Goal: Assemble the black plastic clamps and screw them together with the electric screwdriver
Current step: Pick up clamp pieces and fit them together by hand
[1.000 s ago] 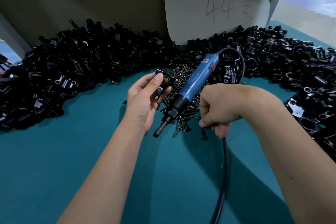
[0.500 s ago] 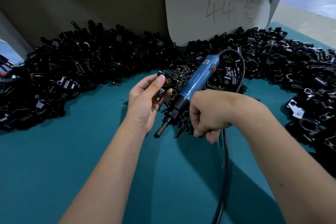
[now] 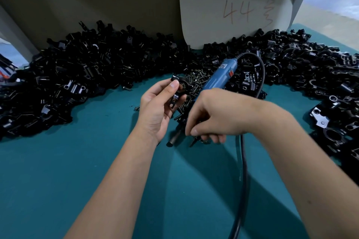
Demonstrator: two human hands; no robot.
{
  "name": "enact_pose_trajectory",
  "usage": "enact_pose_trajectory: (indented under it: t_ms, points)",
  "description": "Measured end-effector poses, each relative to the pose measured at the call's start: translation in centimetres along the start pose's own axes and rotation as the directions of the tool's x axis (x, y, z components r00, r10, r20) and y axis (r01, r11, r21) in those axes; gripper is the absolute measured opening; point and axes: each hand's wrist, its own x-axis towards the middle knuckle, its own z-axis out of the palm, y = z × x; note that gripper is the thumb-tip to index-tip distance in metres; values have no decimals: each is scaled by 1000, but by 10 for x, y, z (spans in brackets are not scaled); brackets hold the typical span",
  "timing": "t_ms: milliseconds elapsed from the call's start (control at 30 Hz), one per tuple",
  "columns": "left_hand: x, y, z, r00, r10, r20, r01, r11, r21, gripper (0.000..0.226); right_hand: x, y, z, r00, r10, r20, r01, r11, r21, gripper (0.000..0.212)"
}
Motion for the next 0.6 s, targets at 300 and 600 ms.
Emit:
enact_pose_trajectory:
  t_ms: [300,600]
  points:
    - [-1,2,0,1000,-4,-14,4,1000,-12,7,5,-1,14,989,144,28,-138,976,-166,12]
    - [-2,3,0,1000,-17,7,17,999,-28,7,-4,-3,-4,995,18,-102,-12,998,58,8]
